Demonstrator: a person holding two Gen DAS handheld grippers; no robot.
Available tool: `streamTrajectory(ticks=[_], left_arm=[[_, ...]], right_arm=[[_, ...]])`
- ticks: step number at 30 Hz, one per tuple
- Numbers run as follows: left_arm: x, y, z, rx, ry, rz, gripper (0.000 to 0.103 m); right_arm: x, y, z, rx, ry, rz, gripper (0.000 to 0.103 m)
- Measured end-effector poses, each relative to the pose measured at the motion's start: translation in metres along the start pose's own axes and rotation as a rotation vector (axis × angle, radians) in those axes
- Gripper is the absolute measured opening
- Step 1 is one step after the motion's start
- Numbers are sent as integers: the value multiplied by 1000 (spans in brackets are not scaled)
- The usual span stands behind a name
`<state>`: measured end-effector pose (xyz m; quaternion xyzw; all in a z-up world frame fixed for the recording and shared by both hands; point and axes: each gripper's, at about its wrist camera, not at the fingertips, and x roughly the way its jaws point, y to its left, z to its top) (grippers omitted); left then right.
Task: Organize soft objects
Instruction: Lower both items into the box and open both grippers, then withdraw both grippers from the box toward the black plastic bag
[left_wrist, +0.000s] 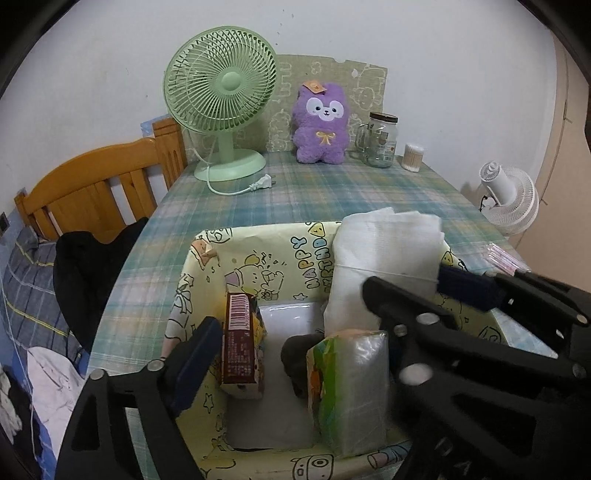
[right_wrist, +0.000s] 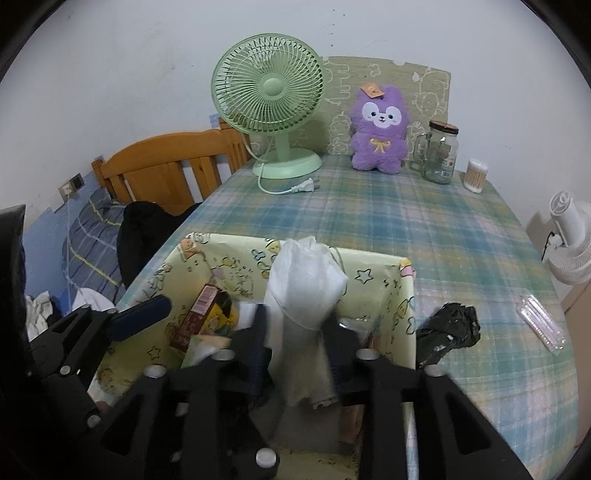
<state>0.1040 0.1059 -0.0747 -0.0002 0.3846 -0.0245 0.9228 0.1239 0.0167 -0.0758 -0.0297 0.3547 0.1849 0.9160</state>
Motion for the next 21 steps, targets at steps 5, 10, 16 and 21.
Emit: streamTrajectory(ticks=[5, 10, 16, 21], left_arm=[[1, -2, 1, 6, 3, -13, 91], [-1, -6, 1, 14, -4, -25, 92], [-8, -14, 3, 19, -20, -39, 94], [-15, -20, 3, 27, -35, -44, 94]], right_arm=[[0, -2, 2, -9, -7, -37, 71], [-6, -5, 3, -24, -28, -81, 83], [-17, -10, 2, -13, -50, -91, 84], [-26, -14, 1, -6, -66, -97, 84]])
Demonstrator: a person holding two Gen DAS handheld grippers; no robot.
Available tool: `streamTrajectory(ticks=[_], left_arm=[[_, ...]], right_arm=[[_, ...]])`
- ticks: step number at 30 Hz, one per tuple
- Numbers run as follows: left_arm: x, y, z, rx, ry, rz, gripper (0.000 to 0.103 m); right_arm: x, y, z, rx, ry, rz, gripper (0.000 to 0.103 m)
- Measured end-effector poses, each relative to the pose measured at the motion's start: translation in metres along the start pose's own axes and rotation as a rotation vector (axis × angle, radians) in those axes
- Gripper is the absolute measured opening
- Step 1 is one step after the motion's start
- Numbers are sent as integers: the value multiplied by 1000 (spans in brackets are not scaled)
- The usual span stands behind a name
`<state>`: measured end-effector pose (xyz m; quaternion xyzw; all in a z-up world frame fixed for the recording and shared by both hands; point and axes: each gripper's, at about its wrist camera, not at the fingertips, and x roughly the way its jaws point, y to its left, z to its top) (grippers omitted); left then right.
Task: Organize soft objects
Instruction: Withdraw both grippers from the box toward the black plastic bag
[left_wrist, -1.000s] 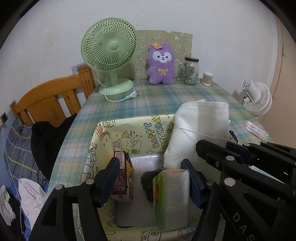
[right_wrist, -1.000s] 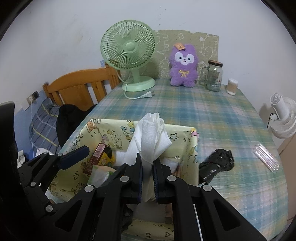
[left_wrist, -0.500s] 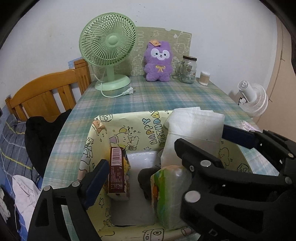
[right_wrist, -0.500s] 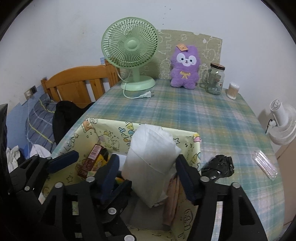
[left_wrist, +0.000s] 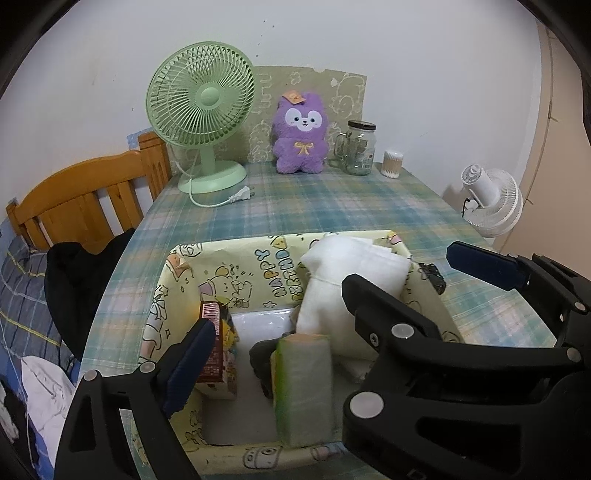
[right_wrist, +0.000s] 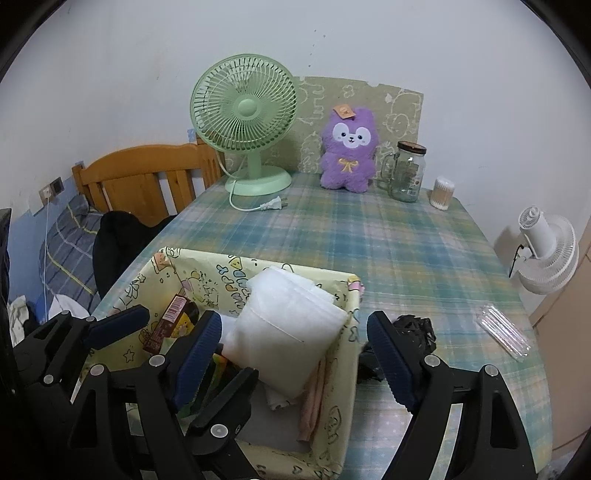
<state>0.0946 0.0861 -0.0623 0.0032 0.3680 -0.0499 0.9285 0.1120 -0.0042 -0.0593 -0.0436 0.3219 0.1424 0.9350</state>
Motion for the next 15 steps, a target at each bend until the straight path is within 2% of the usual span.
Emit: streamTrajectory(ticks=[15], left_arm=[[-20, -31, 6, 36, -53, -13, 94]], right_arm=[[-32, -22, -3, 34, -59, -27, 86]])
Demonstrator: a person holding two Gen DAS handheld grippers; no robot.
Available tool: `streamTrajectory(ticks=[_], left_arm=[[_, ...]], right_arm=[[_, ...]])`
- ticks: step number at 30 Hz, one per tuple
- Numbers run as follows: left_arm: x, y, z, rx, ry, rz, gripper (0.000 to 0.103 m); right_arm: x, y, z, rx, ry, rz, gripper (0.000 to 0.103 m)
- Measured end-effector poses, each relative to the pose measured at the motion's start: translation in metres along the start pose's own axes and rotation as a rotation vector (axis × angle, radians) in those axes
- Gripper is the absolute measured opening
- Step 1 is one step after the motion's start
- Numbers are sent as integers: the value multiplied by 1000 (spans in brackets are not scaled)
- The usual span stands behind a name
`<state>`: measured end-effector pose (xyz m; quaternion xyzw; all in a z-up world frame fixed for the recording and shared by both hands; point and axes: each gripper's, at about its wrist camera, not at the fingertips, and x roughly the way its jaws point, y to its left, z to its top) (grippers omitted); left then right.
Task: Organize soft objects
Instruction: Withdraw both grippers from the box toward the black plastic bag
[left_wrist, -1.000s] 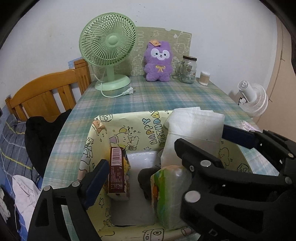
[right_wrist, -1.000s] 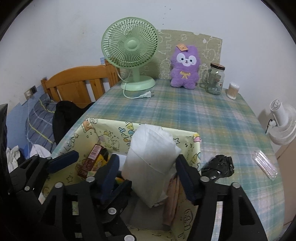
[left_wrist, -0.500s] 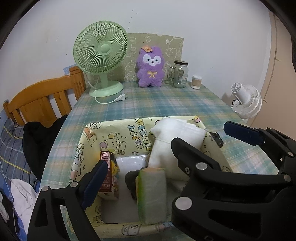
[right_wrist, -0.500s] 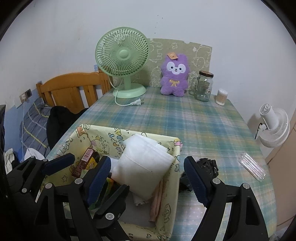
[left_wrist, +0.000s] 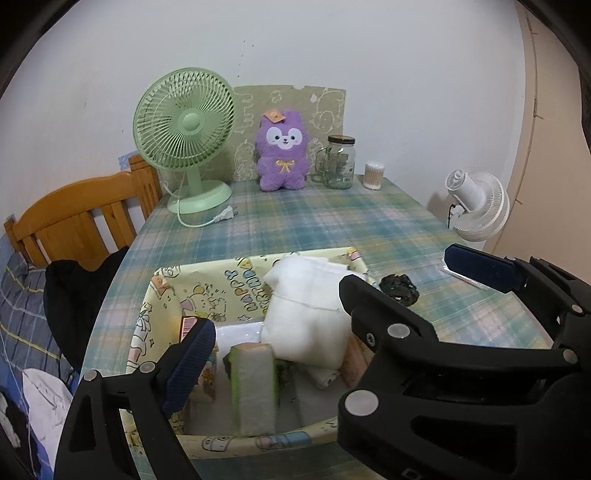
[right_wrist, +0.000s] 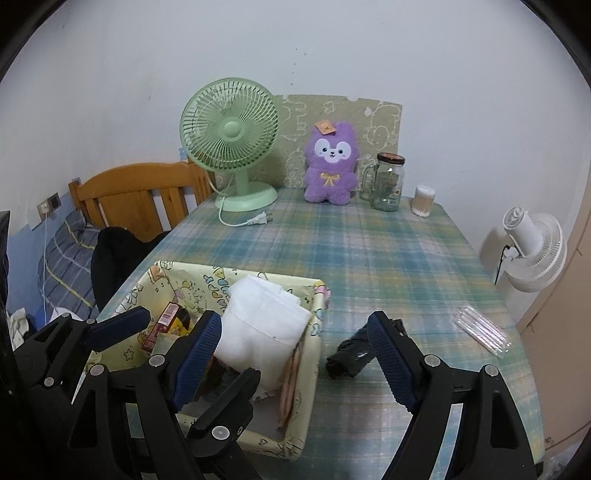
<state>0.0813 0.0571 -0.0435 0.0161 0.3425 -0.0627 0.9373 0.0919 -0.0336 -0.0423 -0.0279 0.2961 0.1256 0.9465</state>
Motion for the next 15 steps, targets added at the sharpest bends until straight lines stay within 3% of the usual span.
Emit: streamTrajectory(ticks=[15], left_arm=[[-18, -37, 10, 44, -53, -15, 94]], right_arm=[[-30, -31, -1, 59, -63, -27, 93]])
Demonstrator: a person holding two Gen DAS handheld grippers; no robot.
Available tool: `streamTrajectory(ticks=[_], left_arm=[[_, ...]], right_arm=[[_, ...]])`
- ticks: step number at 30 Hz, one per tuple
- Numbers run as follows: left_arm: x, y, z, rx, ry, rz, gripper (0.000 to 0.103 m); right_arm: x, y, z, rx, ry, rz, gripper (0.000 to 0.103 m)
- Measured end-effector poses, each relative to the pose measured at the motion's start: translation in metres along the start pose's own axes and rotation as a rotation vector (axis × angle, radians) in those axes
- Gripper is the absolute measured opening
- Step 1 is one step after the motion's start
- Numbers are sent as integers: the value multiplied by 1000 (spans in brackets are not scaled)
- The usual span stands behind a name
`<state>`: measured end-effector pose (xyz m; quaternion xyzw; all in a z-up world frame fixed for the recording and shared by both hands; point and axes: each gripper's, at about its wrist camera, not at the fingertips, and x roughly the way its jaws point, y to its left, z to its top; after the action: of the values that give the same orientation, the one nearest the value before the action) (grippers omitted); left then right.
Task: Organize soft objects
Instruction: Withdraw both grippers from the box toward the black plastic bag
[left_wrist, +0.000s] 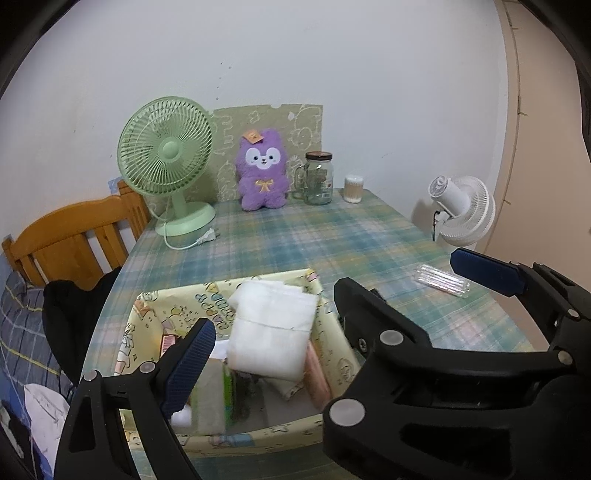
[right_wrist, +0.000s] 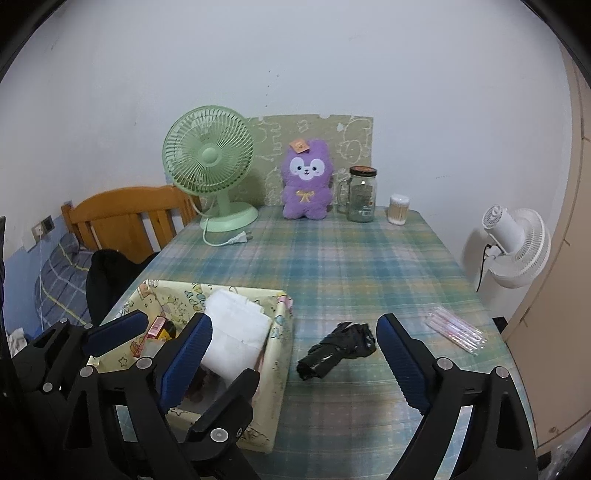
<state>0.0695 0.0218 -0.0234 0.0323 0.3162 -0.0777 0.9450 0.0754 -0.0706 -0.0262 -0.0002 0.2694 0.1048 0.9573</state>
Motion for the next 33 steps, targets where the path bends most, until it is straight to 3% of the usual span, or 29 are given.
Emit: streamTrajectory(ticks=[33], left_arm=[[-15, -83, 16, 27, -72, -27, 94]], right_arm=[[-46, -78, 0, 64, -89, -71, 98]])
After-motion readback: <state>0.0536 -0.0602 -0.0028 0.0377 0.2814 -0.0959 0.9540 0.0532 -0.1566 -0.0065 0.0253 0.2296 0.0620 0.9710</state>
